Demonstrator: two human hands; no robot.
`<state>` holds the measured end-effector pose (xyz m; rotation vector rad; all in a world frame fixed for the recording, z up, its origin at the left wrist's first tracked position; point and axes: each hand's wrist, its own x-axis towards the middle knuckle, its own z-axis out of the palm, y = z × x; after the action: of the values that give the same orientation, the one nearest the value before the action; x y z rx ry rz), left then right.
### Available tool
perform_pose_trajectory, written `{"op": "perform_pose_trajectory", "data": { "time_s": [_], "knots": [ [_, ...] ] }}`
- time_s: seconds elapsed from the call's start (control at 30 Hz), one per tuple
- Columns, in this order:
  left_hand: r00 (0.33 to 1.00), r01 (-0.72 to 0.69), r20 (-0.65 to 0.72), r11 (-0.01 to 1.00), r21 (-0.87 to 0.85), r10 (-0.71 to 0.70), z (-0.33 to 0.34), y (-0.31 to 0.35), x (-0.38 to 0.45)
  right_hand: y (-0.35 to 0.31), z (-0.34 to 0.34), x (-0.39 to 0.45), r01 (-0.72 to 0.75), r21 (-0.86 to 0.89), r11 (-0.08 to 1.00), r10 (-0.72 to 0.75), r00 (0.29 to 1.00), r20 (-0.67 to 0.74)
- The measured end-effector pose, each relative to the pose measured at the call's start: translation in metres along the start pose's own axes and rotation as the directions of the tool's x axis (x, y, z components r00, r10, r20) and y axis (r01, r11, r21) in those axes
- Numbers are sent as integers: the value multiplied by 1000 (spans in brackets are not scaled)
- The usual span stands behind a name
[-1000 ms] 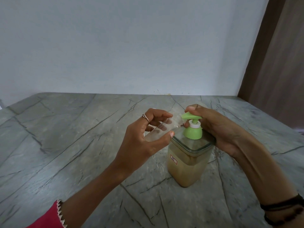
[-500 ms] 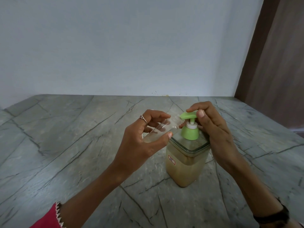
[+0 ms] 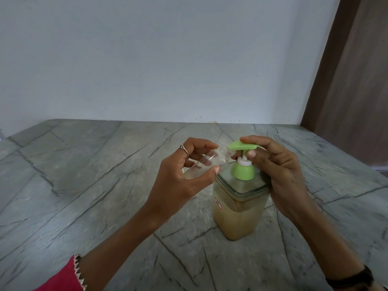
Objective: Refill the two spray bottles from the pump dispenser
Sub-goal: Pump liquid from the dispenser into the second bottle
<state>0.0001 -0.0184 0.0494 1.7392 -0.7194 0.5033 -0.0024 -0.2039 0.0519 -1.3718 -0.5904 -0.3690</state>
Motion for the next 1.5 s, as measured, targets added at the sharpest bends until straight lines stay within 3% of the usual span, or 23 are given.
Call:
{"op": "perform_pose_trajectory", "data": {
  "time_s": [0.3,0.73,0.9,1.27,1.5],
  "knots": [
    [1000,11,4,997,-75,-10,-3,-3,1,3,7,-6,128,-102,987,-121,990,75],
    [1000,-13,27,998,-67,15,-9,-7,4,2,17,-15,121,-335,935,-85,989,120],
    [999,-8,34,998,-59,10,-9,-7,5,3,8,-9,111,-299,948,-49,977,208],
    [1000,7,25,998,-62,-5,-9,-10,5,3,3,-4,36,-282,959,17,983,184],
    [1000,-11,21,999,-50,12,-9,-10,5,13,9,-8,129,-319,939,-91,987,131]
  ]
}}
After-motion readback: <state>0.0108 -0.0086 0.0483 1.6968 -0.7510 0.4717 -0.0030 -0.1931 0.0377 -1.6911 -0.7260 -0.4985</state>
